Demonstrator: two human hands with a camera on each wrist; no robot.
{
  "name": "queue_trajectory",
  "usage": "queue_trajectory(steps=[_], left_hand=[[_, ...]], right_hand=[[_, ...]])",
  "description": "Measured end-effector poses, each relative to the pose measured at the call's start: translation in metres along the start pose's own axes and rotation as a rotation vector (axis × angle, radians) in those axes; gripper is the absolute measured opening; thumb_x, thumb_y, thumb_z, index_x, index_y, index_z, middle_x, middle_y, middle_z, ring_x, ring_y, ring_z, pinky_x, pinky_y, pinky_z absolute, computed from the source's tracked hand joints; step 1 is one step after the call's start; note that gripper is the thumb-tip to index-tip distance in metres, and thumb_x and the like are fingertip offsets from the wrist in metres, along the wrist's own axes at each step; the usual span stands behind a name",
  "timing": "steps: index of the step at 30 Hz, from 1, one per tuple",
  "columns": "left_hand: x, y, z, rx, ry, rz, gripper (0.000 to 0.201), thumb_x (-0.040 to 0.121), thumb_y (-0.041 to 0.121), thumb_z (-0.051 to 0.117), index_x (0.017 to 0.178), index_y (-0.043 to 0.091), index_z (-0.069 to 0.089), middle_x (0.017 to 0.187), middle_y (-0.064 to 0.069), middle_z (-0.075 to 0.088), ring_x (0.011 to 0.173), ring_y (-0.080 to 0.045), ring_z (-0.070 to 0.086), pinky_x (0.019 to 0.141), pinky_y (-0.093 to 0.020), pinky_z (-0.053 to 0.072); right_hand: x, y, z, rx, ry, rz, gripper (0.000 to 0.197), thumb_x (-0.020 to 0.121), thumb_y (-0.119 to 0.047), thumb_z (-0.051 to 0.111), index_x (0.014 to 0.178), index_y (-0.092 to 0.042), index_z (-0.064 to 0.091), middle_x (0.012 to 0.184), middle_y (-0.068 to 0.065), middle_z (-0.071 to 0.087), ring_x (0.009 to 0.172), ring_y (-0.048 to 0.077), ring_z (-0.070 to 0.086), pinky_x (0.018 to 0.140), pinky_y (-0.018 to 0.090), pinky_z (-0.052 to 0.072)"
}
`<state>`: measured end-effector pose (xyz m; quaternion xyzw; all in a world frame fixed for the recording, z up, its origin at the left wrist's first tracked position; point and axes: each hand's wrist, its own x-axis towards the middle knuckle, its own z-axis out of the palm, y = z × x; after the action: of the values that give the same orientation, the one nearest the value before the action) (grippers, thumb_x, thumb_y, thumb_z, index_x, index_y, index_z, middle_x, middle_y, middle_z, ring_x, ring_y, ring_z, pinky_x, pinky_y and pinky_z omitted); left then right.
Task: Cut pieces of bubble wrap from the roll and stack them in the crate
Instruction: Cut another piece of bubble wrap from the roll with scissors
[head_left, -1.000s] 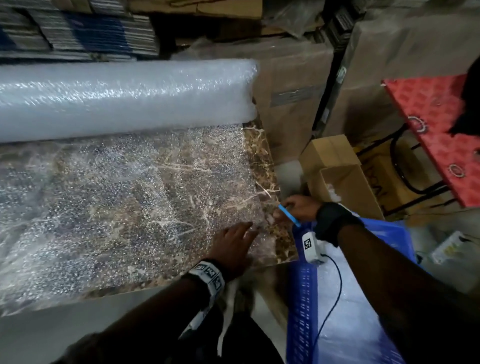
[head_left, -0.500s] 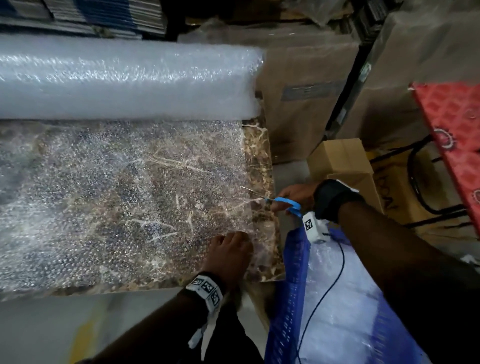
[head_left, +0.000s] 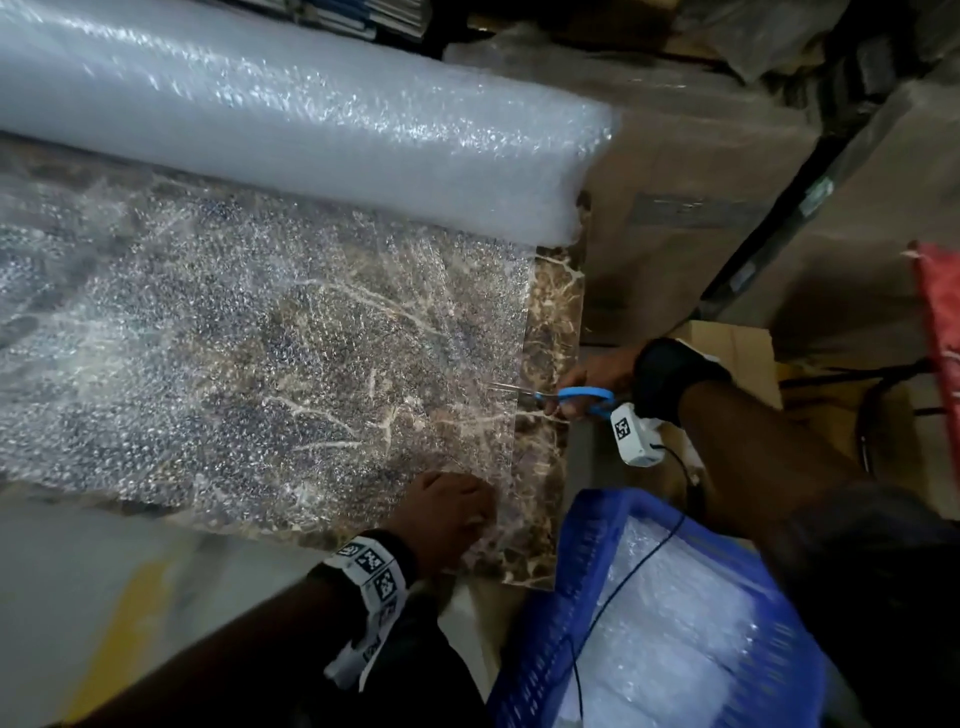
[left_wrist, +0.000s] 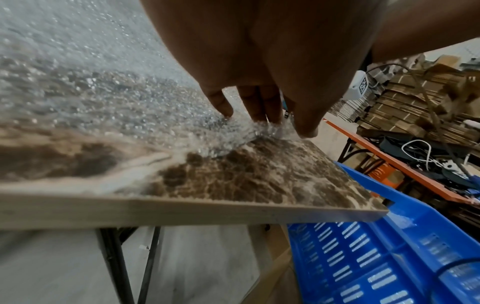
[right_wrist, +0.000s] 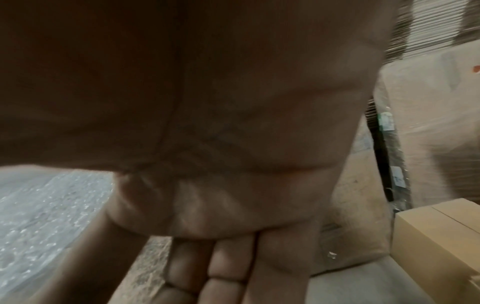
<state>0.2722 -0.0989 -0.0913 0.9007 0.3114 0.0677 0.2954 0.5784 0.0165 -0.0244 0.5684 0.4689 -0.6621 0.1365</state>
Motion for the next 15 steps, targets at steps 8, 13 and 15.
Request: queue_trajectory(steps=[8, 13, 15], left_hand=[[-0.003, 0.001, 0.001, -0.080, -0.043, -0.078, 0.026, 0.079, 0.046, 0.048, 0.096, 0.037, 0.065, 0.114, 0.020, 0.065, 0.110, -0.010, 0.060, 0.090, -0.035, 0.033], [-0.002, -0.001, 0.001, -0.116, -0.115, -0.127, 0.046, 0.080, 0.052, 0.036, 0.111, 0.035, 0.065, 0.119, 0.019, 0.061, 0.119, -0.008, 0.052, 0.098, -0.033, 0.026], [-0.002, -0.002, 0.001, -0.129, -0.100, -0.125, 0.043, 0.080, 0.050, 0.040, 0.110, 0.034, 0.066, 0.117, 0.018, 0.063, 0.117, -0.010, 0.054, 0.099, -0.035, 0.030]], right_hand=[[0.012, -0.007, -0.015, -0.071, -0.096, -0.020, 0.038, 0.088, -0.009, 0.070, 0.125, -0.010, 0.059, 0.119, 0.016, 0.060, 0.094, 0.018, 0.057, 0.075, 0.017, 0.052], [0.014, -0.009, -0.020, -0.071, -0.166, -0.027, 0.046, 0.093, -0.002, 0.060, 0.136, 0.005, 0.046, 0.102, 0.012, 0.056, 0.076, 0.007, 0.058, 0.068, 0.017, 0.050], [0.016, -0.008, -0.023, -0.108, -0.190, -0.056, 0.043, 0.096, 0.006, 0.052, 0.138, 0.006, 0.044, 0.095, 0.008, 0.055, 0.068, -0.001, 0.059, 0.065, 0.015, 0.049]])
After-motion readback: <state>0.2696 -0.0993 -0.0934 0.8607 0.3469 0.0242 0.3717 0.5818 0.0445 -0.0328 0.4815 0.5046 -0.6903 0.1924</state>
